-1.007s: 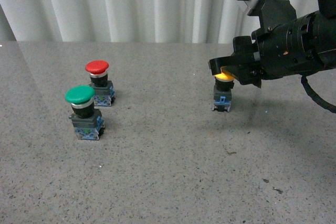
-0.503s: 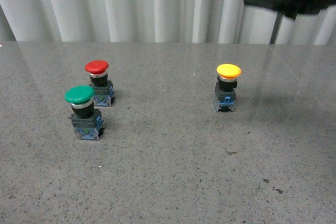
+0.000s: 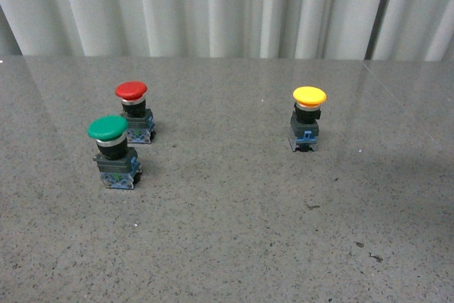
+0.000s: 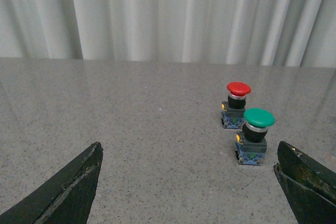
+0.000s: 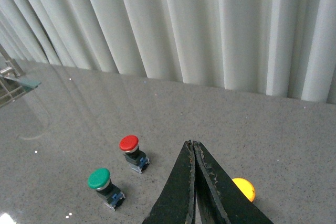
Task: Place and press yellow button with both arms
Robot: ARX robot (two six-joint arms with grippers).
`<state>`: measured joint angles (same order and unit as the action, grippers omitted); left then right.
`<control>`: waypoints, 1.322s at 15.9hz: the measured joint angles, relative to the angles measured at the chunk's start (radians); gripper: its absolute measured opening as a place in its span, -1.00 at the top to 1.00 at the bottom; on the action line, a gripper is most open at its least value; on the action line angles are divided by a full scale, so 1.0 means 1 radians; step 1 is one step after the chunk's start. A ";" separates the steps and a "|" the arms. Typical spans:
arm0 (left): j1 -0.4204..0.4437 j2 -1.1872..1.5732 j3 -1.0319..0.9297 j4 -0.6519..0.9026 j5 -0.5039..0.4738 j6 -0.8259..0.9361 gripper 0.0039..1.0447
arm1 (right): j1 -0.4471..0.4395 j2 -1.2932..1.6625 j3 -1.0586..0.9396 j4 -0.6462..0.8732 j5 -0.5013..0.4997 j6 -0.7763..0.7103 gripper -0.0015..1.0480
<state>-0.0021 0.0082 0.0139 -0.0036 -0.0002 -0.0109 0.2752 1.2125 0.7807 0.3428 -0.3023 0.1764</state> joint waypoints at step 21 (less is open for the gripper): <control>0.000 0.000 0.000 0.000 0.000 0.000 -0.88 | -0.275 -0.878 -0.732 -0.056 0.302 -0.170 0.97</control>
<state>-0.0021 0.0082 0.0139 -0.0036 -0.0002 -0.0109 -0.0002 0.3347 0.0483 0.2863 -0.0006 0.0067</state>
